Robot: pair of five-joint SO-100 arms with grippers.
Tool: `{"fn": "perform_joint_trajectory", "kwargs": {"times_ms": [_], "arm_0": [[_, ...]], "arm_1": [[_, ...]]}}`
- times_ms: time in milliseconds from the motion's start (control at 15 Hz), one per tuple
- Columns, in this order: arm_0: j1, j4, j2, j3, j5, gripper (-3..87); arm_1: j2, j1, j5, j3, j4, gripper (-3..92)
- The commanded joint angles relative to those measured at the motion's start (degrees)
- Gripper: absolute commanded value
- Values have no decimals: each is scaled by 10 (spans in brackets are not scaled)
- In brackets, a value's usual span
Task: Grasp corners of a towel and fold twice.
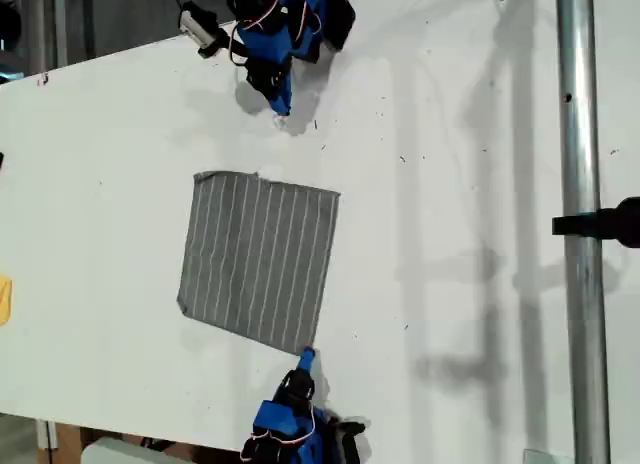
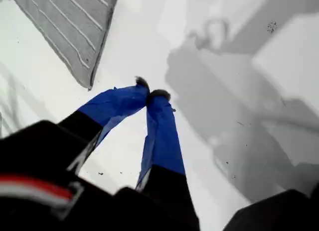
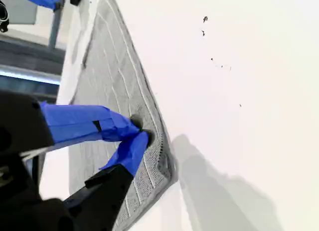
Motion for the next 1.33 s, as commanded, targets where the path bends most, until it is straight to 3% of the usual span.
{"fn": "perform_joint_trajectory", "kwargs": {"times_ms": [0,333,867,1000,1267], "arm_0": [[123,3,3,3,-485,-26],[123,1,3,3,-511,-26],[113,-11,-9,-40,-491,-27],[101,-28,-75,-83,-478,-27],[93,-122,-387,-242,-448,-27]], "arm_1": [[1,-6,4,-8,4,25],[1,-6,4,-8,4,25],[1,-8,4,-8,4,25],[1,-8,4,-8,4,25],[1,-9,4,-8,4,25]]}}
